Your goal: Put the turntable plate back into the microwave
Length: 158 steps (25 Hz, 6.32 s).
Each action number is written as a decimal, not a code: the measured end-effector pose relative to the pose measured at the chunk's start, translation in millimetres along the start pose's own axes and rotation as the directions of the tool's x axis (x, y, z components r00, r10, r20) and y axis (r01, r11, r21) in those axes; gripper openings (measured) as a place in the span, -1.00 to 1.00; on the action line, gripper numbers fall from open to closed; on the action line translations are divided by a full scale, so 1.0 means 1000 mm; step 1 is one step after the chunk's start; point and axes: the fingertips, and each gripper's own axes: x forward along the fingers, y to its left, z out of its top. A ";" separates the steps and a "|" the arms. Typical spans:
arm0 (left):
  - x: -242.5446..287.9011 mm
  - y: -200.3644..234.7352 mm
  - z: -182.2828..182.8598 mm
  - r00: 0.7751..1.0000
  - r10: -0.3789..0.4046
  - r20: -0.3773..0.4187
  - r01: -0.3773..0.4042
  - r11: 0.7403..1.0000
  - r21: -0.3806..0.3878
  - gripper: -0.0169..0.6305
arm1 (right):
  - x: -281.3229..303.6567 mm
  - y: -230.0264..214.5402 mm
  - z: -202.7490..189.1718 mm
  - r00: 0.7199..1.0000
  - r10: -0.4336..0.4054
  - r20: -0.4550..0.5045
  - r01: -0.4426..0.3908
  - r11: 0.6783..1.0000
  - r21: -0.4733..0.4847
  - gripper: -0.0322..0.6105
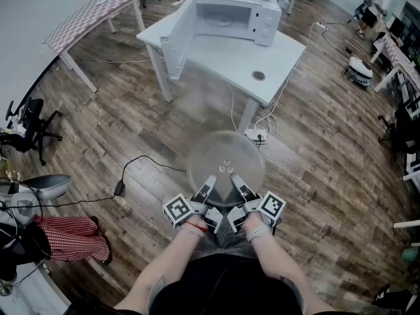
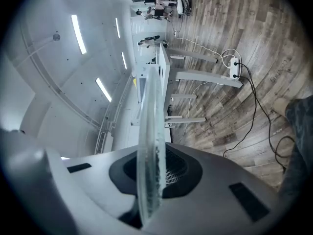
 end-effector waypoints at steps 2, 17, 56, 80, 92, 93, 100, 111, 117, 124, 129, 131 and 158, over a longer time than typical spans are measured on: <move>0.003 -0.001 0.001 1.000 -0.008 0.000 0.008 1.000 0.008 -0.85 | 0.002 0.001 0.002 1.000 0.006 0.000 -0.006 1.000 0.002 -0.78; 0.086 0.002 0.035 0.999 0.003 0.034 -0.003 1.000 0.008 -0.85 | 0.068 0.004 0.066 1.000 -0.004 -0.030 0.004 1.000 0.003 -0.78; 0.247 -0.002 0.081 0.997 -0.004 0.075 0.001 0.999 0.043 -0.85 | 0.178 0.026 0.197 0.997 0.031 -0.071 -0.031 0.999 0.007 -0.78; 0.347 -0.010 0.169 0.999 0.007 0.039 -0.009 0.999 0.032 -0.85 | 0.294 0.040 0.250 0.999 0.020 -0.028 -0.019 1.000 0.025 -0.78; 0.396 -0.011 0.207 1.000 0.020 -0.024 -0.019 1.000 0.008 -0.85 | 0.344 0.044 0.277 0.999 -0.002 0.038 0.001 1.000 0.028 -0.78; 0.401 -0.010 0.209 0.999 0.021 -0.032 -0.021 1.000 0.007 -0.85 | 0.347 0.044 0.280 0.999 -0.005 0.045 0.004 1.000 0.026 -0.78; 0.425 -0.006 0.234 0.997 0.047 -0.065 -0.046 0.999 0.023 -0.85 | 0.377 0.046 0.292 0.997 -0.013 0.075 0.011 0.999 0.035 -0.78; 0.439 -0.001 0.265 0.997 0.067 -0.046 -0.065 0.997 0.051 -0.85 | 0.413 0.045 0.297 0.999 0.004 0.053 -0.005 1.000 0.030 -0.78; 0.448 -0.009 0.261 1.000 0.023 -0.013 -0.023 1.000 -0.001 -0.85 | 0.415 0.044 0.302 0.999 0.005 0.032 -0.006 0.999 0.033 -0.78; 0.458 -0.005 0.258 0.999 0.025 0.035 -0.025 1.000 -0.002 -0.85 | 0.420 0.042 0.314 1.000 0.001 -0.015 -0.001 0.999 0.036 -0.78; 0.468 -0.003 0.259 0.997 0.018 0.072 -0.018 1.000 -0.003 -0.85 | 0.428 0.042 0.325 0.999 0.016 -0.052 -0.014 0.999 0.030 -0.78; 0.472 -0.002 0.261 0.996 0.015 0.087 -0.015 1.000 0.003 -0.85 | 0.431 0.042 0.329 0.998 0.018 -0.067 -0.016 1.000 0.026 -0.78; 0.537 0.004 0.311 0.990 -0.049 0.129 0.043 0.998 0.045 -0.86 | 0.505 0.045 0.372 0.993 0.056 -0.107 -0.061 0.997 -0.038 -0.78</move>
